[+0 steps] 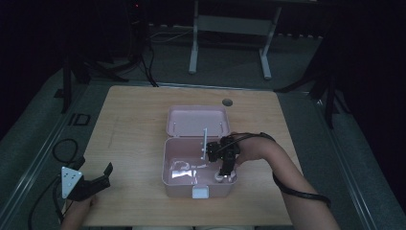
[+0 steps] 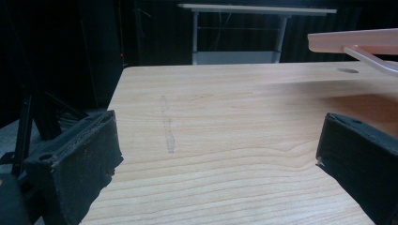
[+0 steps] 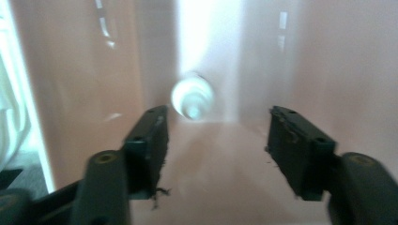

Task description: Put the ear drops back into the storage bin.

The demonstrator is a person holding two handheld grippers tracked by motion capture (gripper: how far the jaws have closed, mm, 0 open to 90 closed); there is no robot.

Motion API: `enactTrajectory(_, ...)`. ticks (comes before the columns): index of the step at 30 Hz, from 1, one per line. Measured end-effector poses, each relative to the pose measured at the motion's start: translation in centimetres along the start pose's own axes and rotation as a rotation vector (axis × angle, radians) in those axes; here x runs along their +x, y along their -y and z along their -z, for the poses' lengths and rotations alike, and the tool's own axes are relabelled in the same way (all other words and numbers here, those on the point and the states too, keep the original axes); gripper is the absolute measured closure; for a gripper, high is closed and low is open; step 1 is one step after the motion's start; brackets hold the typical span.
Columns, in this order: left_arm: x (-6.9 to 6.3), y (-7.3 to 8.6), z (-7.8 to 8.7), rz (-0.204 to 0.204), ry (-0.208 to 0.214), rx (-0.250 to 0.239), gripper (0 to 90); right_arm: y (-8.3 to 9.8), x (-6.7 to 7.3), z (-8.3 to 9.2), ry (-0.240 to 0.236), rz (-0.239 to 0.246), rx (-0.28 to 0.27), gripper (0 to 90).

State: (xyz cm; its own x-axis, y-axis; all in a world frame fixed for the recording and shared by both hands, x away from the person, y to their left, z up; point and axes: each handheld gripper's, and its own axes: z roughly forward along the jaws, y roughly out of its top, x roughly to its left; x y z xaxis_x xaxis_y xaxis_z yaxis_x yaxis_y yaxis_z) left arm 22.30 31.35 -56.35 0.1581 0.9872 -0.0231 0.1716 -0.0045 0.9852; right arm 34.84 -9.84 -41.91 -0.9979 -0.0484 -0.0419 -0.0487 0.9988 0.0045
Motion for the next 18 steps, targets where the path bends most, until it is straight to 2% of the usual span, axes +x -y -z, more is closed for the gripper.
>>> enactTrajectory(2,0.0,0.0,0.0,-0.001,-0.001,0.0,0.4,0.5,-0.2,0.6,-0.008,-0.022,-0.017,30.2)
enactTrajectory(5,0.0,0.0,0.0,-0.001,-0.001,0.0,0.4,1.3,-0.1,1.5,-0.008,-0.019,-0.028,25.6)
enactTrajectory(8,0.0,0.0,0.0,0.0,-0.001,-0.001,0.4,1.9,-0.2,2.5,-0.007,-0.028,-0.079,21.7)
enactTrajectory(12,0.0,0.0,0.0,-0.002,-0.001,-0.001,0.4,2.8,-0.2,3.6,0.012,-0.039,-0.118,20.4)
enactTrajectory(18,0.0,0.0,0.0,-0.002,-0.001,0.0,0.4,4.3,-0.3,4.3,0.031,-0.061,-0.134,20.3)
